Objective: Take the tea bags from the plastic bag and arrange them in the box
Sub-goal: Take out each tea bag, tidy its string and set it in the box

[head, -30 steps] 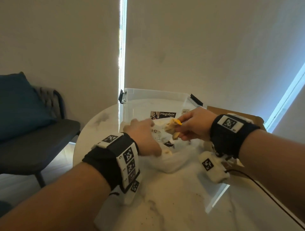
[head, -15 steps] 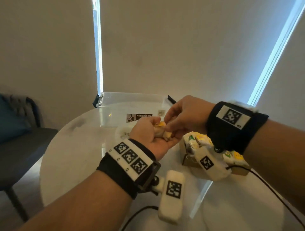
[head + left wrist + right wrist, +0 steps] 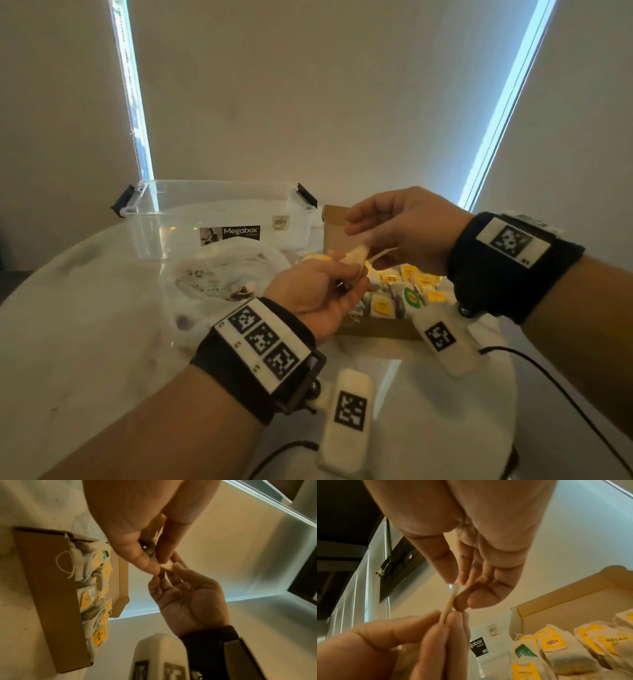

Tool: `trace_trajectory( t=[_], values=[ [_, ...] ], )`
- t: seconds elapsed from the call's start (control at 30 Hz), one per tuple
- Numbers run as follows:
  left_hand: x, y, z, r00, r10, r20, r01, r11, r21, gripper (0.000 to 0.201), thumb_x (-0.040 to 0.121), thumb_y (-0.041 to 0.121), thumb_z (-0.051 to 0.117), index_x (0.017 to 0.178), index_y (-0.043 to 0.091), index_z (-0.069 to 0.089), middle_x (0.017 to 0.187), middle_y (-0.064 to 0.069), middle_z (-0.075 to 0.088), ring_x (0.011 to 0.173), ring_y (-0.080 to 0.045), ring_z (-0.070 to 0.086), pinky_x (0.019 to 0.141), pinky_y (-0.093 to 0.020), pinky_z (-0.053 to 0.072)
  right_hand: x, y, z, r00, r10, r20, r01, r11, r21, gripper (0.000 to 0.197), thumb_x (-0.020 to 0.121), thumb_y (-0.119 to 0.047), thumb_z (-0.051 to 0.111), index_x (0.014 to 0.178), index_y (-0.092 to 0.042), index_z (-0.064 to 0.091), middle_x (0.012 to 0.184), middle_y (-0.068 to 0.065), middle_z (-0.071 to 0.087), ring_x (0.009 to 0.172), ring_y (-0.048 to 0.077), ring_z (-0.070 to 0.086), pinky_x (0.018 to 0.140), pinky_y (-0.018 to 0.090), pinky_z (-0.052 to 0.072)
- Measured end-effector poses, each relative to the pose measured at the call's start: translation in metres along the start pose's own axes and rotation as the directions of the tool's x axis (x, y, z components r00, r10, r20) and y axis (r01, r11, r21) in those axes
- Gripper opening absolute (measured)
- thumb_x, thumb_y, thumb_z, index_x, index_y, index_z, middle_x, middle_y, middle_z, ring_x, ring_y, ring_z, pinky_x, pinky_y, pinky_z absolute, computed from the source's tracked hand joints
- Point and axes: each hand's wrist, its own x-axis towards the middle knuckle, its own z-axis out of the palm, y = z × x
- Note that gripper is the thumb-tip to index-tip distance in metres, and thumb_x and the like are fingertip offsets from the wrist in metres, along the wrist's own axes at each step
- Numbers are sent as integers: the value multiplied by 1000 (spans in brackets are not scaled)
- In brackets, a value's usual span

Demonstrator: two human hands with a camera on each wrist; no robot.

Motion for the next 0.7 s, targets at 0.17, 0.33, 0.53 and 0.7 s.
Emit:
trace_trajectory(
  t=[0.17, 0.33, 0.53, 0.7],
  values=[
    [-2, -5, 7, 1000, 13, 13, -13, 1000, 10, 21, 95, -10, 48, 105, 7, 55, 100, -21, 66, 80, -23, 70, 67, -33, 57, -1, 10, -13, 996, 84, 32, -84, 996, 14, 30, 88, -1, 56, 108, -17, 73, 114, 9, 69, 78, 29, 66, 62, 35, 45],
    [-2, -9, 8, 999, -3, 52, 4, 1000, -7, 19, 97, -3, 50, 115, 0, 56, 107, -24, 67, 78, -27, 74, 63, -34, 63, -11, 20, -21, 990, -64, 127, 104, 935, -339, 15, 88, -10, 74, 96, -22, 77, 86, -6, 75, 62, 1, 64, 64, 24, 51],
    [3, -12, 8, 1000, -22, 6, 22, 1000, 0, 30, 100, 0, 47, 129, 3, 51, 117, -26, 63, 90, -31, 69, 66, -40, 61, -10, 27, -21, 993, -114, 30, 117, 922, -369, 10, 93, -22, 69, 93, -14, 74, 74, -3, 74, 62, 3, 67, 57, 17, 49],
    [5, -13, 9, 998, -62, -26, 63, 997, 50, 17, 101, 8, 47, 113, 13, 58, 101, -16, 65, 78, -26, 62, 66, -37, 50, -8, 25, -18, 999, -31, -37, 26, 991, -133, 19, 101, -25, 57, 100, -8, 67, 64, 4, 69, 53, 15, 61, 56, 27, 46]
  ],
)
